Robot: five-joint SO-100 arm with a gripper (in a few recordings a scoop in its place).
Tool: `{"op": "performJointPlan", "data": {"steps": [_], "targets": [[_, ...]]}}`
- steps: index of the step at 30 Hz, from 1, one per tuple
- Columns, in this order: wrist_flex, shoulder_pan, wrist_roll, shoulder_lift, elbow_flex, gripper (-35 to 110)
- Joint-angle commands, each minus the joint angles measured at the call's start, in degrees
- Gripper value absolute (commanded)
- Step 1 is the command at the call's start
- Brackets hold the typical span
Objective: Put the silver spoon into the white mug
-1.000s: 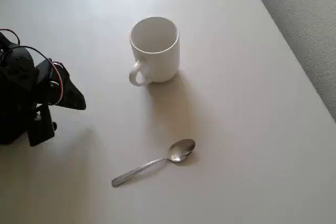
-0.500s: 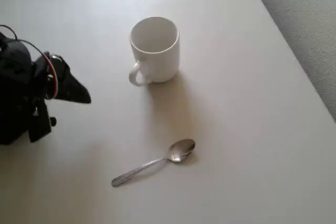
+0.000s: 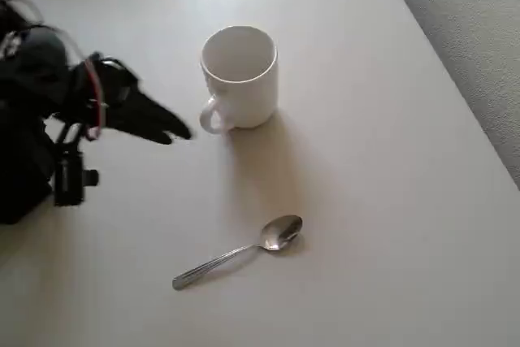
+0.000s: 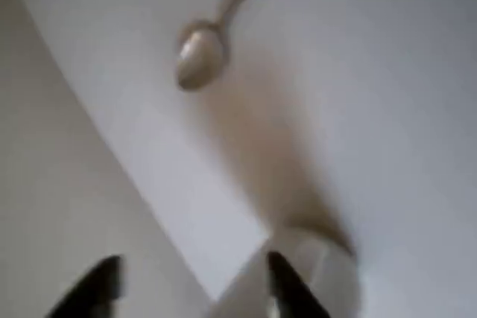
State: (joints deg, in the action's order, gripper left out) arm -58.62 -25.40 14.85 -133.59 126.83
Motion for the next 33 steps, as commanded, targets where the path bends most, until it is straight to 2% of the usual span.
{"op": "performJointPlan", "data": {"steps": [1, 7, 18, 29, 33], "targets": [[0.97, -2.11, 8.09, 22.06, -18.37, 33], [-0.35, -8.09, 15.56, 39.46, -30.76, 33], [-5.54, -13.18, 17.05, 61.7, -49.13, 31], [-7.47, -13.8, 16.79, 71.1, -56.07, 31], [-11.07, -13.97, 17.05, 75.32, -61.0, 30]]}}
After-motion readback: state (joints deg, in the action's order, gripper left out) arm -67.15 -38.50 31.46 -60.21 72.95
